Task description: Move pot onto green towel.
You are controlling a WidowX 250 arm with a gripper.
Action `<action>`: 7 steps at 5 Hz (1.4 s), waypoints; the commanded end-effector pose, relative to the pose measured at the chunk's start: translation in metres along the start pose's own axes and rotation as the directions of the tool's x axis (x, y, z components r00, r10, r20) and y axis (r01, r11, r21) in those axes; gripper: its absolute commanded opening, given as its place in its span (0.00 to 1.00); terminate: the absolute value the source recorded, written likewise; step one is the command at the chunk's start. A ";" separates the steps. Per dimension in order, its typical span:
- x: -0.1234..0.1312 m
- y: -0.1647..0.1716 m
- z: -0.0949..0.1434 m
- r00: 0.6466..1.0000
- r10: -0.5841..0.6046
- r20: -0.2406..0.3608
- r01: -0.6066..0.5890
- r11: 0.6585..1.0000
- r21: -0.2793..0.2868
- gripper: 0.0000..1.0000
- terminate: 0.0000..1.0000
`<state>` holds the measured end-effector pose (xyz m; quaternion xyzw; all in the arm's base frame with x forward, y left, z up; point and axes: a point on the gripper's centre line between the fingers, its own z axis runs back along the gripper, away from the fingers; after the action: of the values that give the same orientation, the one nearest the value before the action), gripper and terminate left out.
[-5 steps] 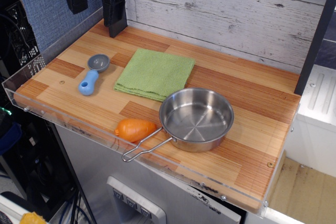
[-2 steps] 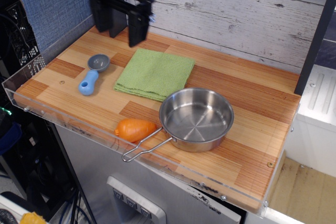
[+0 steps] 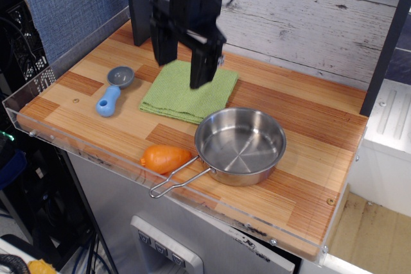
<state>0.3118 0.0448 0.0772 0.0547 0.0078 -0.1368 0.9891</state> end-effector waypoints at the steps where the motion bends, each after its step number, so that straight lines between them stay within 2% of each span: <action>1: 0.007 -0.011 -0.013 0.999 -0.043 0.022 0.043 0.999 -0.011 1.00 0.00; 3: 0.001 -0.029 -0.029 0.997 -0.071 0.003 0.071 0.996 -0.059 1.00 0.00; 5: -0.005 -0.051 -0.054 0.992 -0.119 -0.044 0.117 0.991 -0.062 1.00 0.00; 6: -0.006 -0.049 -0.058 0.993 -0.108 -0.047 0.105 0.993 -0.060 0.00 0.00; 7: -0.004 -0.045 -0.054 0.994 -0.102 -0.036 0.100 0.994 -0.051 0.00 0.00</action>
<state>0.2933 0.0053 0.0088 0.0289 0.0489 -0.1876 0.9806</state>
